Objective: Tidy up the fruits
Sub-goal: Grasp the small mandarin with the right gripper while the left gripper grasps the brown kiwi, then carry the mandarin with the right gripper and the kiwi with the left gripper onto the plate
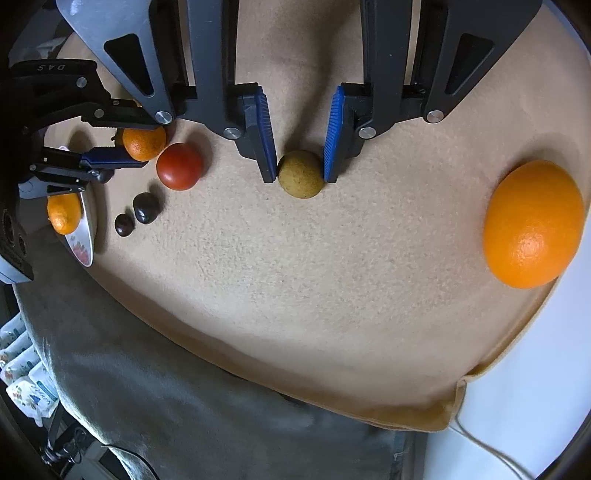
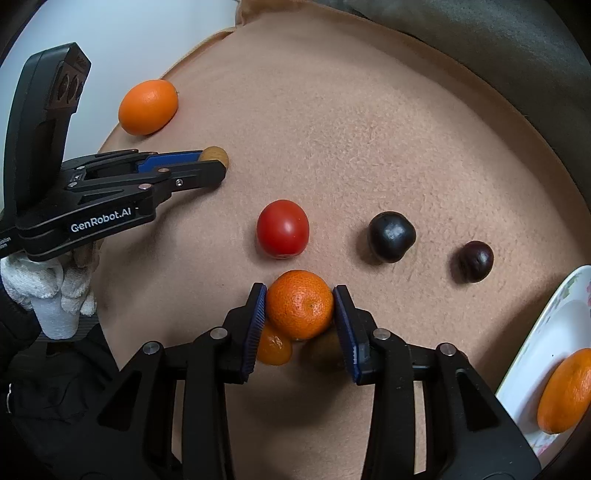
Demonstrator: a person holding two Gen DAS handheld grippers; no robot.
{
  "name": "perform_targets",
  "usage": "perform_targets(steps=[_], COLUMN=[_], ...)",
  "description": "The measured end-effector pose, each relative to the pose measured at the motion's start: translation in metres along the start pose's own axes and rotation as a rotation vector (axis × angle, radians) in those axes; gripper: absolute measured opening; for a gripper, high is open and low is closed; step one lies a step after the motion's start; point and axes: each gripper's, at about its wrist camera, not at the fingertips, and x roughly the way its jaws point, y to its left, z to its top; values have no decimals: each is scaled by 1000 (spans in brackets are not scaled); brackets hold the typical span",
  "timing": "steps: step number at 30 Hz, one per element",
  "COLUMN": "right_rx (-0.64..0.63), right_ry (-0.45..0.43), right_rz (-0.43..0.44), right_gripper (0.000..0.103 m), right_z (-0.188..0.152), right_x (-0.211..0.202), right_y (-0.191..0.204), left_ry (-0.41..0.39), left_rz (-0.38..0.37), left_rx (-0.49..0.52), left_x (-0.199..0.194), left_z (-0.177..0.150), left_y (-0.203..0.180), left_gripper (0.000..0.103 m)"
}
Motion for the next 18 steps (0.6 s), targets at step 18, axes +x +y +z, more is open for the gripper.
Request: perform_targets(steps=[18], right_rx=[35], right_ry=[-104], right_rz=[-17], right_gripper=[38], right_z=[-7], right_x=[-35], right_y=[-8], left_ry=[-34], left_rz=[-29], left_rx=[9], left_x=[-22], left_z=[3], left_y=[-14], left_gripper=[24])
